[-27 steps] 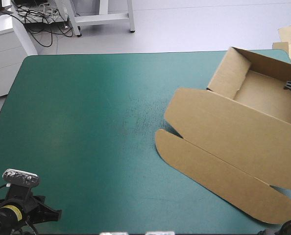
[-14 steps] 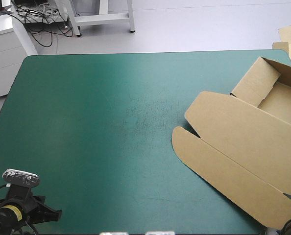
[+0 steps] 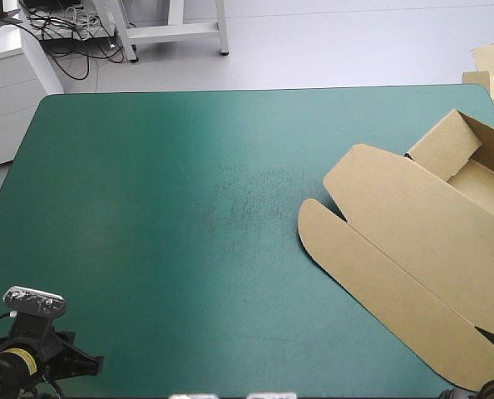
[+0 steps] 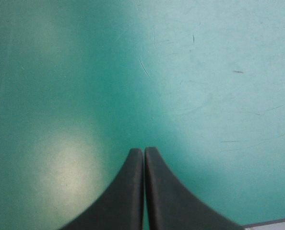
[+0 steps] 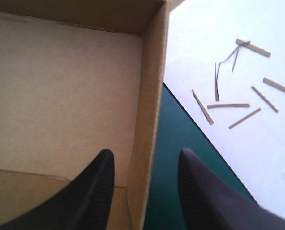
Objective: Fold the box
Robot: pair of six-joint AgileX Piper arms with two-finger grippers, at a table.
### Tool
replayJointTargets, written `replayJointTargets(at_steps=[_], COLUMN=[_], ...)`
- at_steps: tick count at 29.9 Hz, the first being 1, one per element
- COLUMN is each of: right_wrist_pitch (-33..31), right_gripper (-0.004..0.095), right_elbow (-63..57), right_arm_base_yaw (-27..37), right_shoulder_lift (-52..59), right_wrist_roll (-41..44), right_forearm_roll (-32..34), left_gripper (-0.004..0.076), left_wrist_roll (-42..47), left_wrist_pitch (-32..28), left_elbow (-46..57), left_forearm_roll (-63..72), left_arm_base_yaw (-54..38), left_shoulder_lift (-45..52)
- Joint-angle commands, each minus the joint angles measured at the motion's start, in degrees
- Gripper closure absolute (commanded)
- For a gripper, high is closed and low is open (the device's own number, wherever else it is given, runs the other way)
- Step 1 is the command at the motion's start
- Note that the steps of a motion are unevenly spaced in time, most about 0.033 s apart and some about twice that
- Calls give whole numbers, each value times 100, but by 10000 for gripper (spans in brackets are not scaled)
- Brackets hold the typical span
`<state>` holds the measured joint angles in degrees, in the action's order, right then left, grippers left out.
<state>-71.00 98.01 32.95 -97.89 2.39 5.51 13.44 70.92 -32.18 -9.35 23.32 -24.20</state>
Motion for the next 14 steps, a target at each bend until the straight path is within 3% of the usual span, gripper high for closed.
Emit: replayJointTargets(at_steps=[1, 4, 5, 8, 14], right_wrist_pitch=[-86, -86, -86, -86, -86], right_gripper=[508, 587, 652, 916, 906], right_elbow=[149, 149, 90, -270, -1429], right_arm_base_yaw=[33, 33, 33, -146, -1172], right_shoulder_lift=[786, 1281, 1471, 2103, 3473], right_wrist_roll=[-723, -349, -149, -688, -738], right_forearm_roll=[-287, -621, -882, -1573, -1544], left_gripper=[734, 734, 734, 734, 734], left_wrist_roll=[21, 21, 21, 21, 73], left_wrist_pitch=[-228, -350, -369, -391, -669], left_elbow=[-146, -146, -146, -146, 18], left_forearm_roll=[-100, -100, -100, -90, 52], left_arm_base_yaw=[29, 29, 29, 29, 29], left_shoulder_lift=[-60, -60, -60, -60, 53])
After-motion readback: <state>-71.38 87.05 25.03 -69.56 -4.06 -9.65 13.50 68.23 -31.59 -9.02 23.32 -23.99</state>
